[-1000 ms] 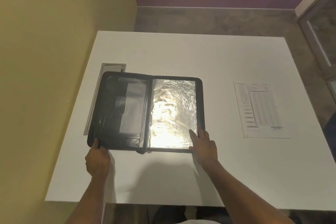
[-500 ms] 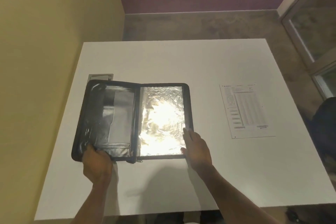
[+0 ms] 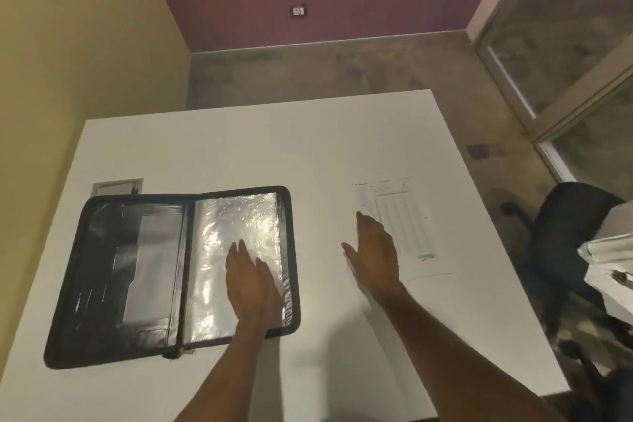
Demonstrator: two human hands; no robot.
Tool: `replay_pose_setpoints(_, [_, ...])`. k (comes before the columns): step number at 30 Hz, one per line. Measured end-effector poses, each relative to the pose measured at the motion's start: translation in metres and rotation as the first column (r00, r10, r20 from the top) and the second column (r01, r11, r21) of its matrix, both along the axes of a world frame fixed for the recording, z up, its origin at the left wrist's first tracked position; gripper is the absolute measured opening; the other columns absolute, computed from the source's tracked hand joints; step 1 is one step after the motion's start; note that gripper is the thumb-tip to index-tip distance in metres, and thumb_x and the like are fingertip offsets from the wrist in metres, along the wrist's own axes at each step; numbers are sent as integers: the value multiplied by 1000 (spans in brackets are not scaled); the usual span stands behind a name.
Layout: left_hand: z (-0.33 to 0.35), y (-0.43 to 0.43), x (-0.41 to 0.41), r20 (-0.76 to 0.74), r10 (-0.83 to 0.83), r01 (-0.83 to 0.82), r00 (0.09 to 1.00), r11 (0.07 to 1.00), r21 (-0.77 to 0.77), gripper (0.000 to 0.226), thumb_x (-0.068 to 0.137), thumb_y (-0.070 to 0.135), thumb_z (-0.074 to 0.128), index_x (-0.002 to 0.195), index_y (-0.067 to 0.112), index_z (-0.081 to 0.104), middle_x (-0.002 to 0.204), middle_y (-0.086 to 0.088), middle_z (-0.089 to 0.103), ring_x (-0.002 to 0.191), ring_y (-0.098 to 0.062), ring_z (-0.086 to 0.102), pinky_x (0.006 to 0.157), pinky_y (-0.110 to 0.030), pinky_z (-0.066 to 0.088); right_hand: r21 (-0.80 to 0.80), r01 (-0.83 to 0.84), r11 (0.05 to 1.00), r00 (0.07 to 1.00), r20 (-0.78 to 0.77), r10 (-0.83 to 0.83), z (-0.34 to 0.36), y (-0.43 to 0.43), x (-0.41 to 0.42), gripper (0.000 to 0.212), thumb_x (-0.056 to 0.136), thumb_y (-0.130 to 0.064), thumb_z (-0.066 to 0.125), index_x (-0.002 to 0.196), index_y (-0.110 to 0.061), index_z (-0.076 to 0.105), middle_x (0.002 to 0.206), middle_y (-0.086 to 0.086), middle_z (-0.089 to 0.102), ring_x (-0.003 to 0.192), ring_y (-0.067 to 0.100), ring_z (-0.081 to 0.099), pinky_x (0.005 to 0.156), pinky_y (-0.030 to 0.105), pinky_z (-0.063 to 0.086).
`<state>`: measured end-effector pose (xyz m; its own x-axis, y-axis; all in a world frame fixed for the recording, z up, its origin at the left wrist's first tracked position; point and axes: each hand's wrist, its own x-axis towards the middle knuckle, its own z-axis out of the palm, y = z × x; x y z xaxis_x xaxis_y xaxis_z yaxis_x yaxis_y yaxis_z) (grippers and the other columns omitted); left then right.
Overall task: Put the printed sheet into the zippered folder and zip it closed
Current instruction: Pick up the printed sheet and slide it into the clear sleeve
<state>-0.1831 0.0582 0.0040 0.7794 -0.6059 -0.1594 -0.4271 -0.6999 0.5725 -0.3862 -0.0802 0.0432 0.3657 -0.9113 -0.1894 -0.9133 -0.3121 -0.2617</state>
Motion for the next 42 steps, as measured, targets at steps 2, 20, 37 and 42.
replay_pose_setpoints(2, [-2,-27,-29,-28,-33,33,999,999,-4,56,107,19,46,161,8,34,166,-14,36,153,-32,36,123,-50,37,23,40,999,999,18,-41,-2,-22,-22,75,104,-47,52,164,-13,22,164,7,35,149,24,36,121,36,32])
replay_pose_setpoints(20, [-23,-166,-203,-201,-77,102,977,988,116,38,94,13,51,132,7,48,121,-9,65,118,-33,60,95,-41,48,198,234,952,971,-86,-221,-48,-135,-131,84,97,-50,64,159,-9,26,157,12,40,142,28,44,114,39,42])
replay_pose_setpoints(37, [-27,-227,-214,-318,401,-263,859,879,399,37,100,27,56,130,5,52,128,-17,64,124,-38,57,104,-46,41,342,237,909,960,60,-272,-64,-145,-145,86,90,-22,76,157,-1,27,151,18,41,140,33,40,119,38,34])
replay_pose_setpoints(42, [-35,-229,-202,-419,447,-275,791,870,409,42,97,29,59,133,7,55,134,-16,57,125,-38,58,107,-48,44,369,237,899,955,82,-286,-65,-147,-148,87,89,-20,77,158,-1,26,151,19,40,140,33,40,118,38,36])
